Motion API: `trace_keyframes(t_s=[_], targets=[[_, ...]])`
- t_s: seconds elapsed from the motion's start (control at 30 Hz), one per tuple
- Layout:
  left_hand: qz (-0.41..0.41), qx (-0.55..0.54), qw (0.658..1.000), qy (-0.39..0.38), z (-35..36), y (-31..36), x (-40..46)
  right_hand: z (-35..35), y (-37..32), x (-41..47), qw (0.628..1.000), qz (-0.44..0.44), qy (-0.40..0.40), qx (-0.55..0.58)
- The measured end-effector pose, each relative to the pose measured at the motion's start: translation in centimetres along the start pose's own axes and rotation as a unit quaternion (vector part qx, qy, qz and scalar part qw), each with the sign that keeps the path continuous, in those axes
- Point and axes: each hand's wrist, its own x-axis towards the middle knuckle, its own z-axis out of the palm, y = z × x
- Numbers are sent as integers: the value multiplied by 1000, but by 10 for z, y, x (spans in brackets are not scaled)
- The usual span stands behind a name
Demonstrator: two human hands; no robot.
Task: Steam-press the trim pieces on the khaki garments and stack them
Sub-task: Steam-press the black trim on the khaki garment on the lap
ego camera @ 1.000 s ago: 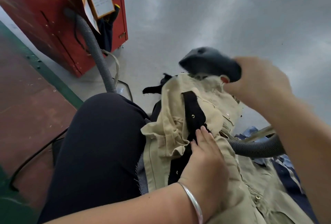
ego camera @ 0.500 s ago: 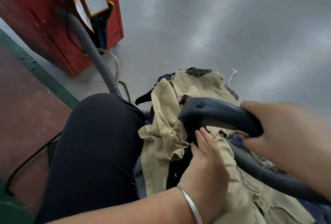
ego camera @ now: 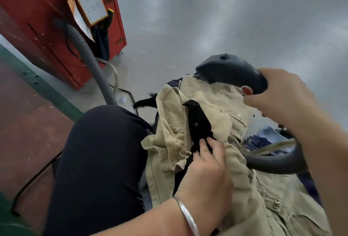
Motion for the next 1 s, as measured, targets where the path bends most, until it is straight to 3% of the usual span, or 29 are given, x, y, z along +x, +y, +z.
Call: trace_keyframes(t_s=[0.17, 0.4, 0.67, 0.8, 1.0], targets=[[22, -29, 999, -15, -1, -7, 1, -31, 38, -39, 995, 22, -32, 95], [34, -44, 998, -19, 4, -1, 3, 1, 22, -71, 988, -4, -149, -30], [14, -50, 998, -24, 5, -3, 6, 32, -9, -6, 995, -21, -99, 2], [18, -15, 1000, 9, 3, -5, 4, 40, -12, 32, 996, 6, -86, 15], [26, -43, 999, 4, 4, -8, 7, -6, 26, -4, 992, -8, -37, 121]])
